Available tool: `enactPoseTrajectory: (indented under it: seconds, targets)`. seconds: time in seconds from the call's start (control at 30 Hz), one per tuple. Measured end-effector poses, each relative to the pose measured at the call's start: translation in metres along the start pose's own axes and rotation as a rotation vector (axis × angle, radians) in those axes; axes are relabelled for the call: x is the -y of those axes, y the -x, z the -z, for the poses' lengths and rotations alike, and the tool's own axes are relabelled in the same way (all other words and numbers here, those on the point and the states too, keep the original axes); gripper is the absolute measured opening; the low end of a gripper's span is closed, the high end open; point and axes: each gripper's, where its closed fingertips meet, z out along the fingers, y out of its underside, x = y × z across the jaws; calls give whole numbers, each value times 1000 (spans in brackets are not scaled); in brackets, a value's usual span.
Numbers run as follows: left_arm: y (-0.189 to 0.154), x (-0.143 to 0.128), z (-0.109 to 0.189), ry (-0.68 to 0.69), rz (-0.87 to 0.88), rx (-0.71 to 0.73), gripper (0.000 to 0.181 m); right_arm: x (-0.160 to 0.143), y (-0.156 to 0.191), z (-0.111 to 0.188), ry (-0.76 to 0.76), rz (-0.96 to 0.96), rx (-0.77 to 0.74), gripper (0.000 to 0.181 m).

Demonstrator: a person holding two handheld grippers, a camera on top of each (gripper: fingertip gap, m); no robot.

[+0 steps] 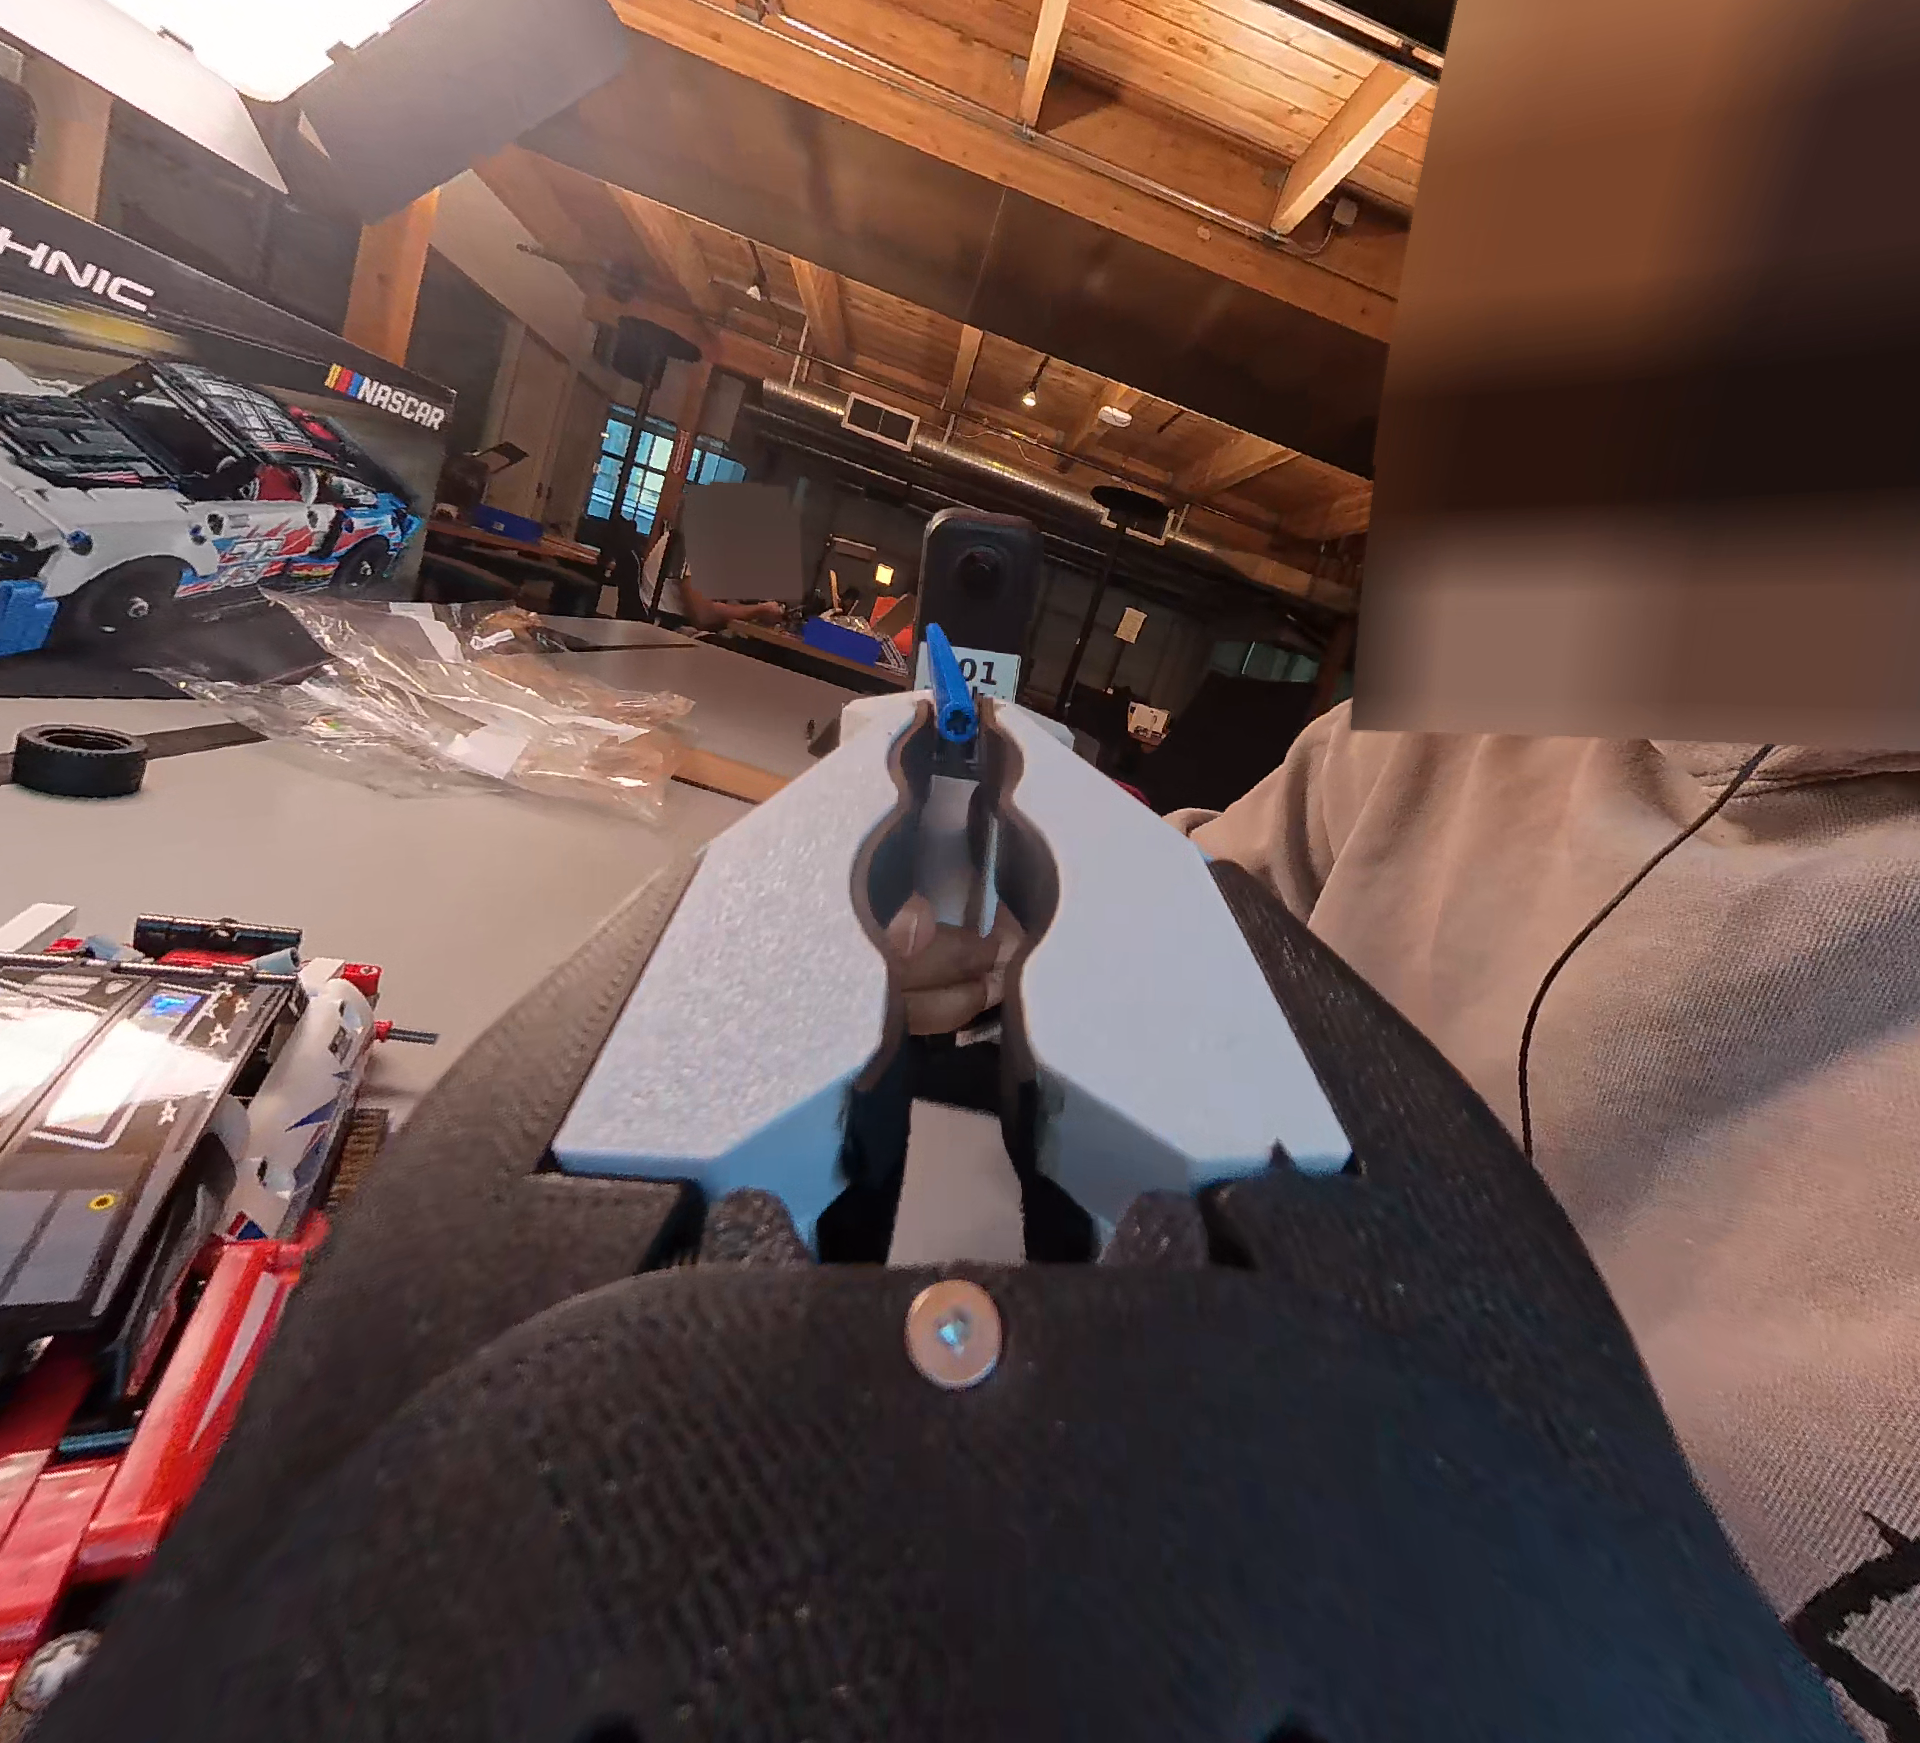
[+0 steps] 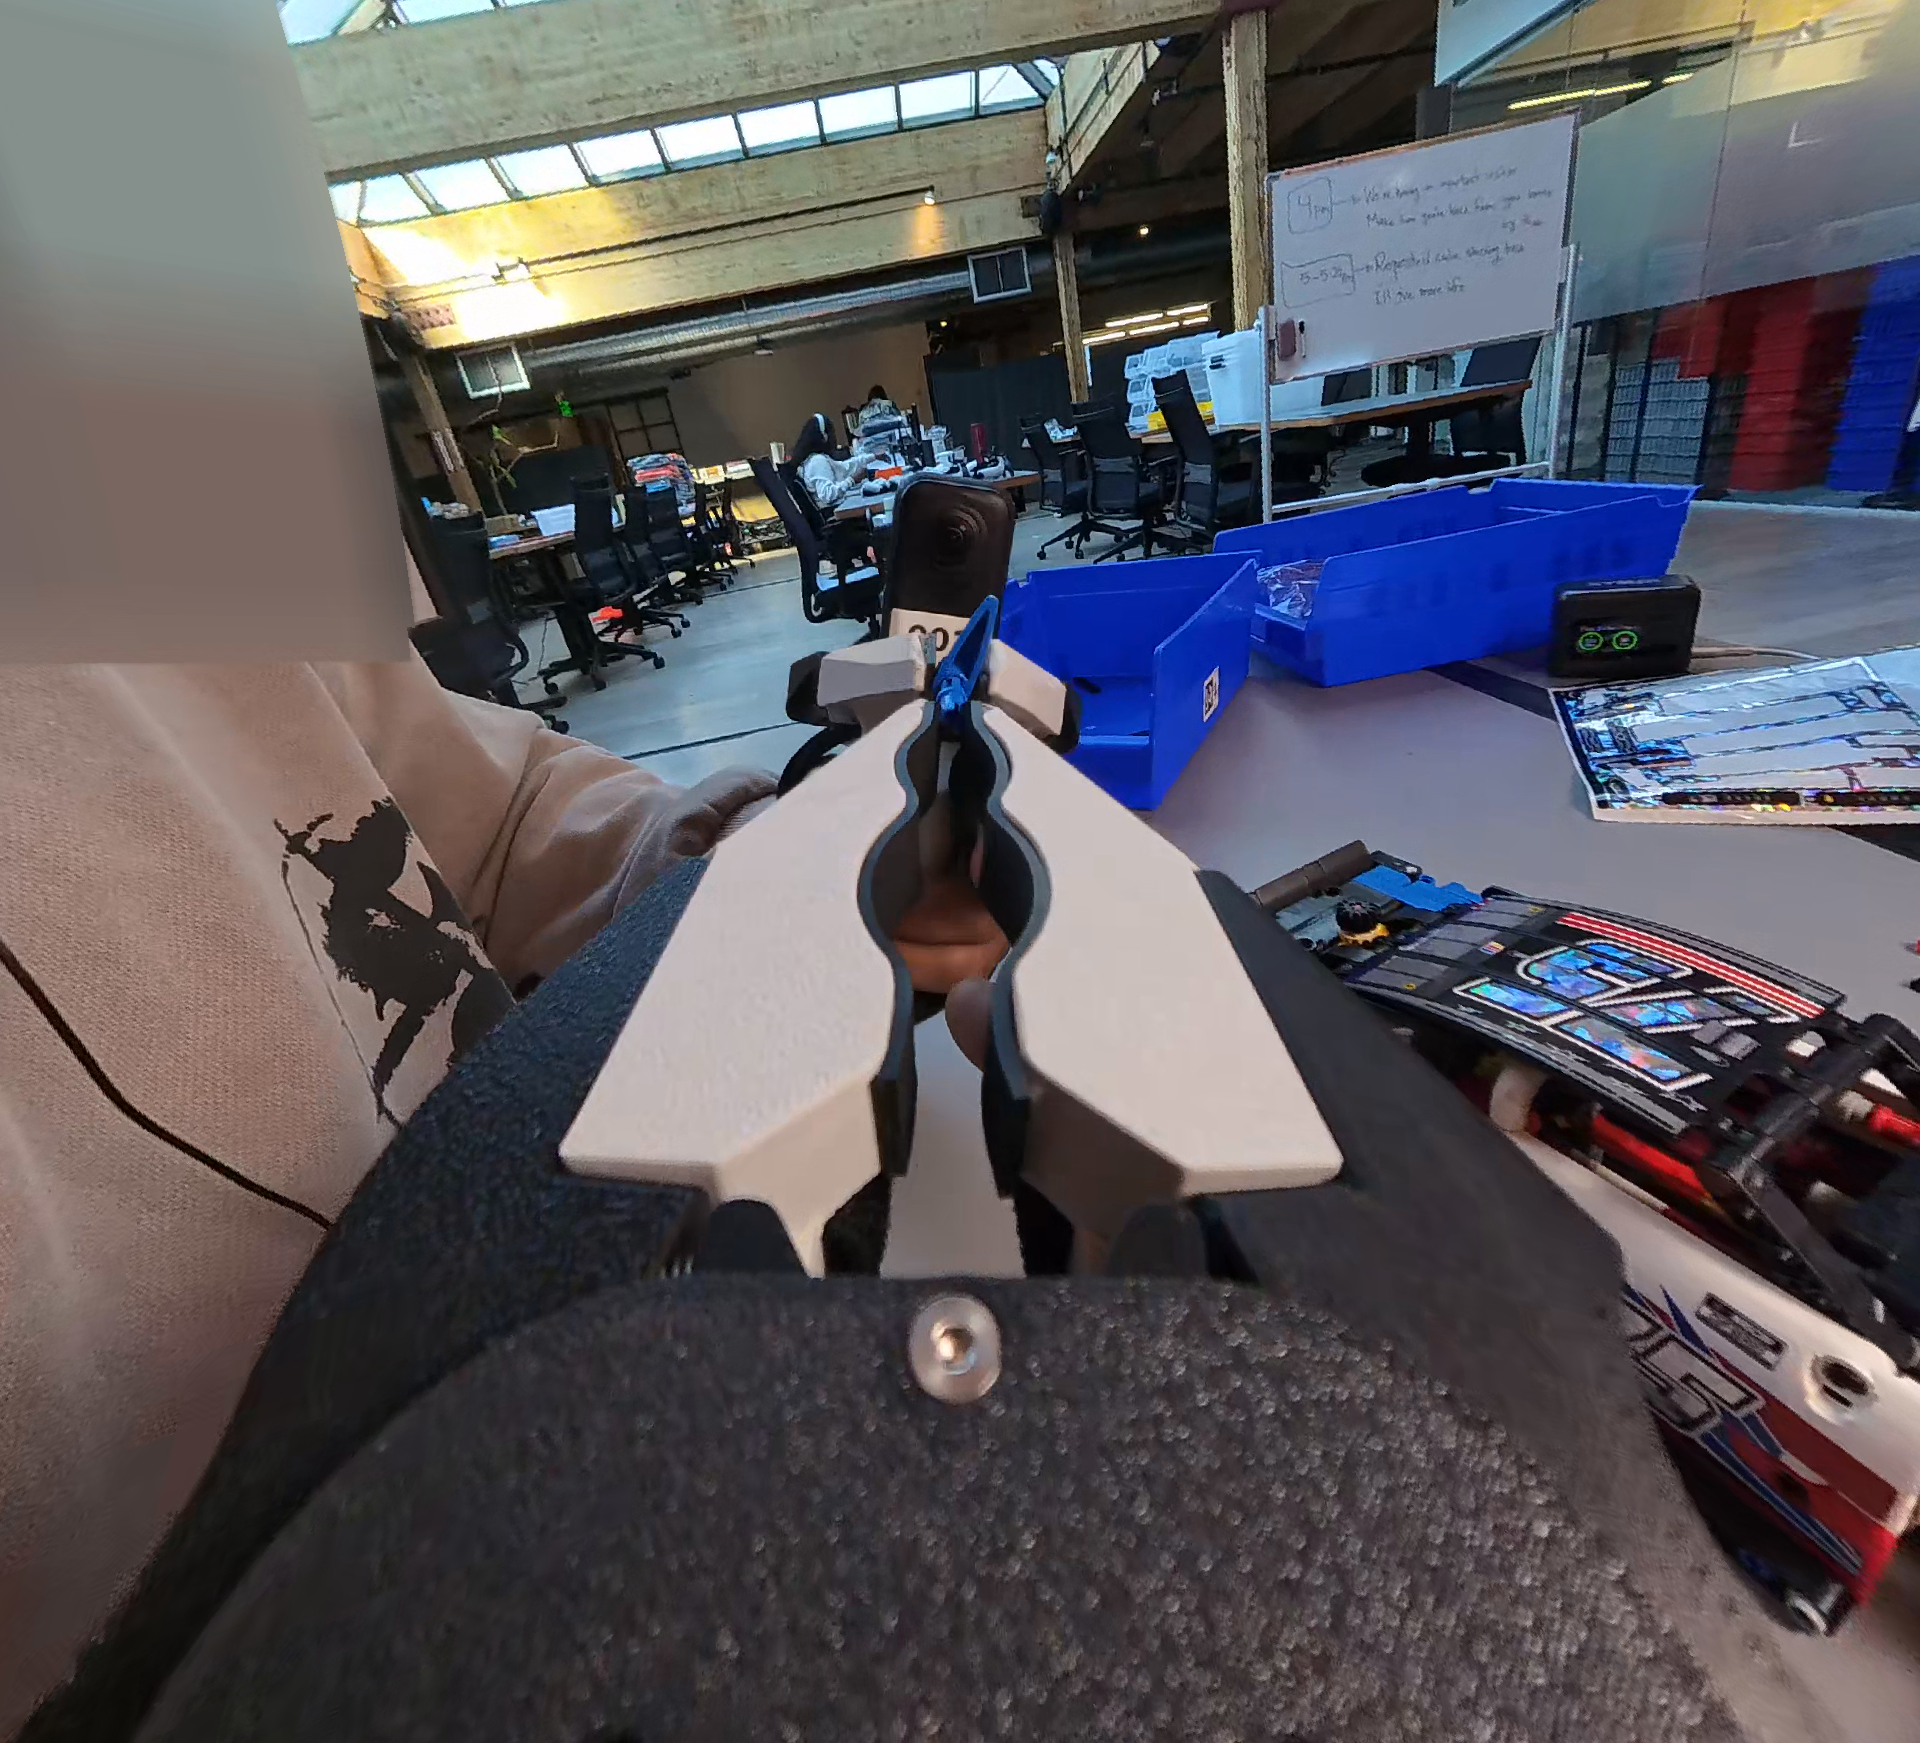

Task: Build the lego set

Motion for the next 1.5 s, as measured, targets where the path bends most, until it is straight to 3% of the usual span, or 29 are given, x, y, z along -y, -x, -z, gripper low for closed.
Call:
enactPoseTrajectory:
  seconds: [0.47,0.63,1.1,1.2,1.33,1.5]
  targets:
    - [-3,-19,1,193,-101,7,5,-17,3,2,167,205,-19,1]
    - [2,-24,1,225,-110,23,5,-21,-1,4,188,196,-17,1]
    - [18,-28,8,208,129,48,4,-31,-16,6,217,364,-105,2]
    - [11,-30,11,229,168,-19,4,-34,-9,5,222,438,-82,6]
    - [-8,-38,18,323,229,-198,5,-40,7,7,257,473,67,36]
    - [-25,-62,23,493,373,-373,5,-60,26,10,365,659,217,39]
